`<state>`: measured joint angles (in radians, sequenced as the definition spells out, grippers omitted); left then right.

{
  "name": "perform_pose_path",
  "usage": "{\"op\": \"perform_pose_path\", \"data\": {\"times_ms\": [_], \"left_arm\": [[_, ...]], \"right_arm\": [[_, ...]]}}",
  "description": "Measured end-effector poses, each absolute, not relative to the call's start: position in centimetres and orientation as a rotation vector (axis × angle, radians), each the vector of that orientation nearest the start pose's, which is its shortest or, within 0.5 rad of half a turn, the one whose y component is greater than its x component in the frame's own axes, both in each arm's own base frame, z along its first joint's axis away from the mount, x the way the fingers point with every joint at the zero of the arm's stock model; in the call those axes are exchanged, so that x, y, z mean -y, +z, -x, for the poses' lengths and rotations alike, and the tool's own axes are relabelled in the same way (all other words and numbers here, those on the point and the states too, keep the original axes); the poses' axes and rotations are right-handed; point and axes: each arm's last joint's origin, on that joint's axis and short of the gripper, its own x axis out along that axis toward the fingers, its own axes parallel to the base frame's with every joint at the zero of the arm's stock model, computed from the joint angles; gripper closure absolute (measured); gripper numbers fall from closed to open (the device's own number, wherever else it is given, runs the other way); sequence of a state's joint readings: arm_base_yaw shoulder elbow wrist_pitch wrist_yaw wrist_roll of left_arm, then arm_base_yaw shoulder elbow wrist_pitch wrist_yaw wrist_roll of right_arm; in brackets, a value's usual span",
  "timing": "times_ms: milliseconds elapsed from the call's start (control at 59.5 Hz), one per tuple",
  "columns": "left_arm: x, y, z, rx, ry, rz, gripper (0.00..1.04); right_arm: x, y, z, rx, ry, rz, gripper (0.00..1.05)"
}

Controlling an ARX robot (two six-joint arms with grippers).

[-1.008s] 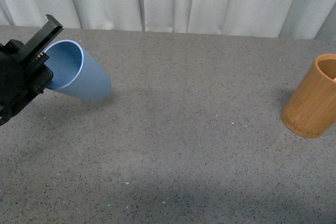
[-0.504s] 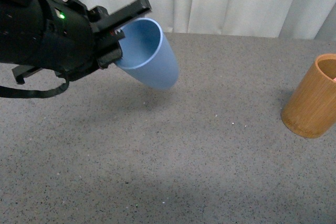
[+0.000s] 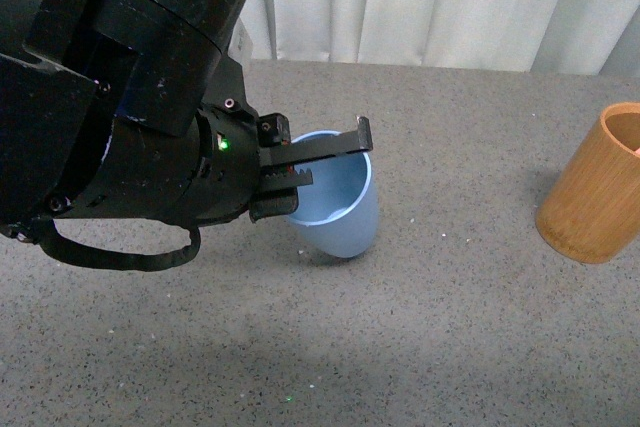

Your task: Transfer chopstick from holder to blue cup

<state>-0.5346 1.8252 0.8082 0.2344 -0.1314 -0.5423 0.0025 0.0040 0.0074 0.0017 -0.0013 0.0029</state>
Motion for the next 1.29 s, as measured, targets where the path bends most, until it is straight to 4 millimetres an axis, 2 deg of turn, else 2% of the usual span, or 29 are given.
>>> {"op": "perform_pose_path", "data": {"times_ms": [202,454,538,790,840,891,975,1008,1059,1109,1176,1227,1294], "left_arm": [[16.8,11.3,-28.9,-0.828,-0.171,0.239,0.99],[16.9,11.3,-28.9,-0.828,-0.173,0.245,0.60],[16.8,11.4,-28.9,-0.824,-0.165,0.265,0.44],[15.1,13.6,-29.9,-0.722,-0.079,0.379,0.05],[14.7,13.8,-30.1,-0.681,-0.055,0.385,0.07],[13.2,13.3,-29.8,-0.409,0.004,0.298,0.20],[10.7,13.2,-28.2,-0.229,-0.015,0.187,0.32],[9.0,14.0,-27.1,-0.147,-0.021,0.151,0.39],[5.7,16.2,-25.0,-0.019,-0.025,0.092,0.54],[3.9,16.7,-23.4,0.008,-0.024,0.067,0.63],[1.6,16.2,-20.9,-0.022,-0.029,0.040,0.75],[0.5,15.6,-19.0,-0.060,-0.004,0.028,0.84],[0.0,15.0,-16.5,-0.101,0.016,0.023,0.97]], "right_arm": [[0.0,16.6,-9.7,0.005,0.004,-0.003,0.10],[0.0,16.6,-9.7,0.005,0.004,-0.003,0.10],[0.0,16.6,-9.7,0.005,0.004,-0.003,0.10],[0.0,16.6,-9.7,0.005,0.004,-0.003,0.10],[0.0,16.6,-9.7,0.005,0.004,-0.003,0.10],[0.0,16.6,-9.7,0.005,0.004,-0.002,0.10],[0.0,16.6,-9.7,0.005,0.003,-0.003,0.10],[0.0,16.6,-9.8,0.004,0.003,-0.003,0.10],[0.0,16.6,-9.8,0.004,0.003,-0.003,0.10],[0.0,16.6,-9.8,0.004,0.003,-0.003,0.10],[0.0,16.6,-9.8,0.004,0.005,-0.003,0.10],[0.0,16.6,-9.8,0.004,0.004,-0.003,0.10],[0.0,16.6,-9.8,0.004,0.004,-0.002,0.10]]}}
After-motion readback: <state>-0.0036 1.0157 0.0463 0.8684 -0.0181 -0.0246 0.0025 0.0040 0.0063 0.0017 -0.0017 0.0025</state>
